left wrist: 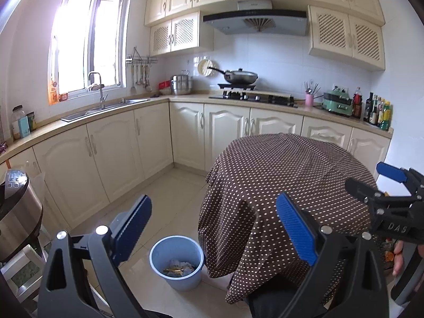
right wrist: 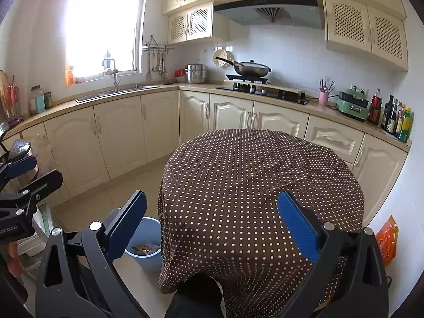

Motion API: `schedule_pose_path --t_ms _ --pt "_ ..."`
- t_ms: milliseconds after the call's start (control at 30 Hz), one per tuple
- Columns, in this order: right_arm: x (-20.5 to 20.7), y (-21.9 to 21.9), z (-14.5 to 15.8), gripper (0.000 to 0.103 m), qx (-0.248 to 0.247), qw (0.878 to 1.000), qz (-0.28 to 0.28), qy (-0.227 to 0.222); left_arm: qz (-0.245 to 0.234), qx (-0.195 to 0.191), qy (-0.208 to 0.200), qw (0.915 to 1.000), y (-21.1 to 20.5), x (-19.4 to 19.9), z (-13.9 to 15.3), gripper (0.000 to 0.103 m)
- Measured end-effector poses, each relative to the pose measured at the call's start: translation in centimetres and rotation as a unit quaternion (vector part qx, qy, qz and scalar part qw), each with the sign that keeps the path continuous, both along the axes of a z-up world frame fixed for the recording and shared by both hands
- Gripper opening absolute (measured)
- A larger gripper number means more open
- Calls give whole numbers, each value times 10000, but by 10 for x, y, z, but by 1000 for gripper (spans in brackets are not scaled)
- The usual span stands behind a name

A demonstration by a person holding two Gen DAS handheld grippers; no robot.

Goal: Collect trash

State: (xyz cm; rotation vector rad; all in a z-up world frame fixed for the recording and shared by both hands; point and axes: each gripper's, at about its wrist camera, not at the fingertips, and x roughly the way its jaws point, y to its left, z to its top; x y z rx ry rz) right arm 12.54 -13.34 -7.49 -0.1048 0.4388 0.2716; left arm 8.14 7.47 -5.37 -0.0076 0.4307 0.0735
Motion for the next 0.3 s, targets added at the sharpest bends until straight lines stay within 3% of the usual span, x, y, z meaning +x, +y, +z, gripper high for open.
schedule_pose_path --t_ms 167,300 --pt "29 -13 -5 96 -94 9999 -45 101 39 -10 243 9997 -1 25 -10 93" --pt "78 -49 -14 96 -302 9983 -407 297 171 61 604 9980 1 50 -31 93"
